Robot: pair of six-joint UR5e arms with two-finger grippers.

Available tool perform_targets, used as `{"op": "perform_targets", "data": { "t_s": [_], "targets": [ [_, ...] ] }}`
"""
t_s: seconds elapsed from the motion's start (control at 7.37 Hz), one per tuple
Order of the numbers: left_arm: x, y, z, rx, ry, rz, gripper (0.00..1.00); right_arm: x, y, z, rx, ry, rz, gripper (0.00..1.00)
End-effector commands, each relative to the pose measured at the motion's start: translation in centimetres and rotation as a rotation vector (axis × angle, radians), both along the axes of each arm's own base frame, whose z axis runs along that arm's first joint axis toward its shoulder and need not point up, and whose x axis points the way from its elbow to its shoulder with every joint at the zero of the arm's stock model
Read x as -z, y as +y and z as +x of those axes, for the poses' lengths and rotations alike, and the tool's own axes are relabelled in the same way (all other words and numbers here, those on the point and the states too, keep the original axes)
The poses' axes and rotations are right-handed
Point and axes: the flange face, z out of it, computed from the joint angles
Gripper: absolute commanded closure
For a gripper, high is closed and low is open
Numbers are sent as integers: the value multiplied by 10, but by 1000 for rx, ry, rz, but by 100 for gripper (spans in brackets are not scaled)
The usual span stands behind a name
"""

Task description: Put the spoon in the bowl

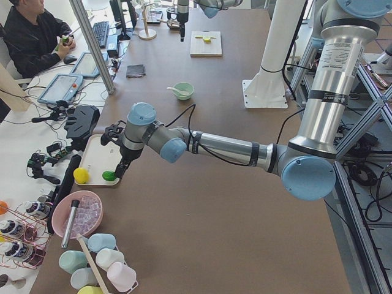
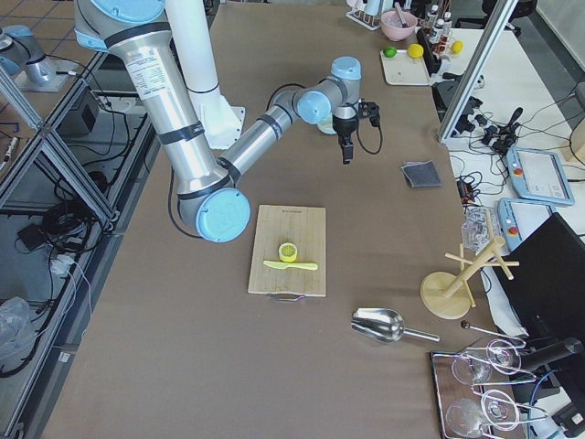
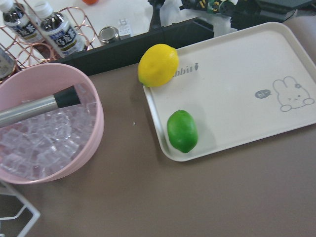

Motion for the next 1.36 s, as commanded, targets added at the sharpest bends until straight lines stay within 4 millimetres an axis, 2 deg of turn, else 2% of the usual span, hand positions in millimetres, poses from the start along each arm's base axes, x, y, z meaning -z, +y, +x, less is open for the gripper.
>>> {"op": "perform_targets", "data": {
  "t_s": [0.0, 0.27, 0.41, 0.54, 0.68, 0.95, 1.22],
  "targets": [
    [-4, 29, -32, -29, -16, -98, 2, -91, -7, 114, 46, 9, -23, 0],
    [-24, 48, -29, -55, 50, -138, 2, -178, -21, 206, 95, -54, -53, 0],
    [-34, 56, -36, -43, 51, -155, 2, -212, -27, 240, 79, -65, -79, 0],
    [-42, 64, -38, -40, 51, -155, 2, -237, -27, 257, 66, -54, -105, 0],
    [-50, 71, -39, -41, 51, -149, 2, -251, -28, 266, 74, -58, -110, 0],
    [-54, 75, -39, -39, 52, -140, 2, -255, -25, 267, 62, -53, -125, 0],
    [-54, 75, -40, -38, 52, -139, 2, -271, -27, 267, 65, -10, -145, 0]
  ]
}}
